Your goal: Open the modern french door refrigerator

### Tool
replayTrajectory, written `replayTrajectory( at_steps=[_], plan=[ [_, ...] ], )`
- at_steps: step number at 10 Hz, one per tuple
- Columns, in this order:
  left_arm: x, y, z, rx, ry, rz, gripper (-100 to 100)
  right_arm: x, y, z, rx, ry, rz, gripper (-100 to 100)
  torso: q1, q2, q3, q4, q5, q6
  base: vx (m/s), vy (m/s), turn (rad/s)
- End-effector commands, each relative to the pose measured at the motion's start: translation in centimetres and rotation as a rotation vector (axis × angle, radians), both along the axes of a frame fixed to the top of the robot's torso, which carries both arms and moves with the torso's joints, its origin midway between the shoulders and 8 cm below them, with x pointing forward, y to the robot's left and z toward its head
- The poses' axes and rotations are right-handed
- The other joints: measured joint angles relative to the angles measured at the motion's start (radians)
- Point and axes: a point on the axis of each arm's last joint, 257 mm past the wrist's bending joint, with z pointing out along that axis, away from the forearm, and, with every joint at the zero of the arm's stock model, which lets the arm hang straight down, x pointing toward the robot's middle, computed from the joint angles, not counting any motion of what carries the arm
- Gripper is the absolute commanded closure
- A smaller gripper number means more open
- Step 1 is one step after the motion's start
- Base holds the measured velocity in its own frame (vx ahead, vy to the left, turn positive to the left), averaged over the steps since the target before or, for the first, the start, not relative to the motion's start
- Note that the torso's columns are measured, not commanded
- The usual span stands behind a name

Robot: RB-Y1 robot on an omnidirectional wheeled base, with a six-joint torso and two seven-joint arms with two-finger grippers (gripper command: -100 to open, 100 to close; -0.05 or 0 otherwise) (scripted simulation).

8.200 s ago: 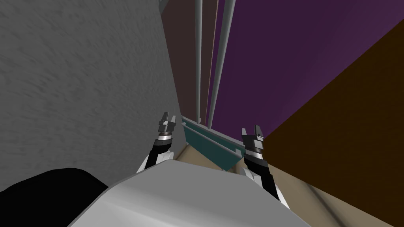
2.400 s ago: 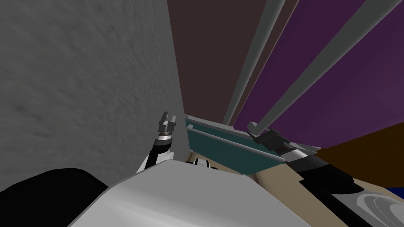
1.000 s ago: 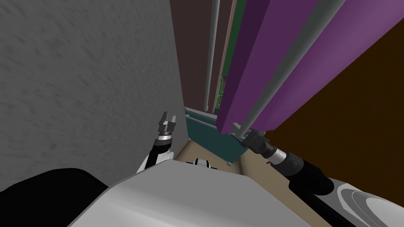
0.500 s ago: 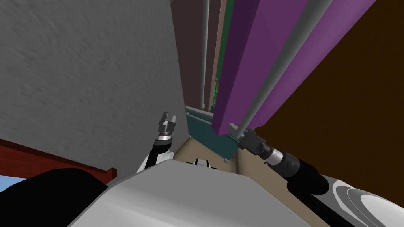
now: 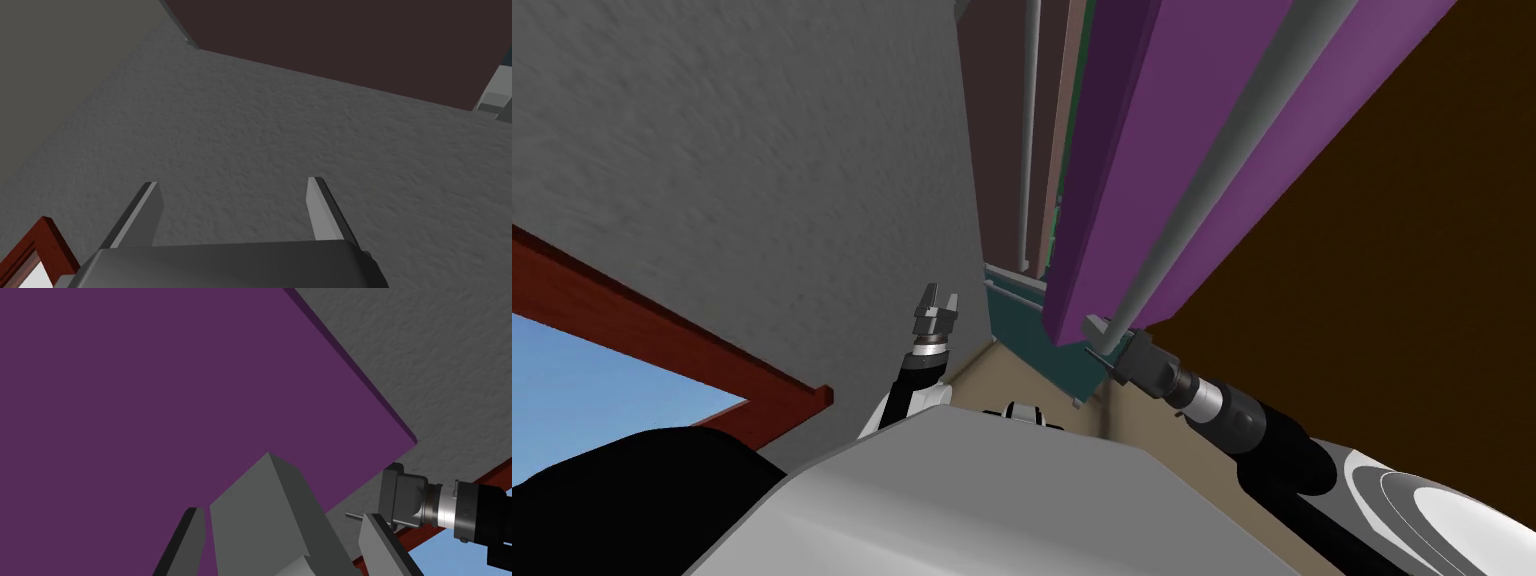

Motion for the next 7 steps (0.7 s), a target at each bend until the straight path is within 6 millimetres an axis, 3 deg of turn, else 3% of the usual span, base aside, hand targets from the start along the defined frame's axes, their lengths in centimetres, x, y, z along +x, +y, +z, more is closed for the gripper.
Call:
replayTrajectory(
  at_steps=[1,4,5,7],
  plan=[
    [0.0,0.0,0.0,0.000,0.000,0.000,0,-0.7,1.2,-0.1,-0.002,0.003,0.056,100,0.000,-0.002,-0.001,0.000,0.000,0.000,-0.123,-0.243,0.178],
    [0.0,0.0,0.0,0.000,0.000,0.000,0,-1.8,2.7,-0.1,-0.002,0.002,0.124,100,0.008,-0.006,-0.003,-0.002,0.002,-0.001,-0.145,-0.227,0.188],
    [0.0,0.0,0.0,0.000,0.000,0.000,0,-1.2,2.2,1.0,-0.002,0.001,0.114,-100,0.008,-0.004,-0.002,-0.001,0.002,-0.001,-0.067,-0.105,0.007],
    [0.0,0.0,0.0,0.000,0.000,0.000,0,-1.0,2.0,2.1,-0.003,0.001,0.120,-100,0.023,-0.009,-0.007,-0.001,0.008,-0.003,0.002,0.050,-0.093]
  ],
)
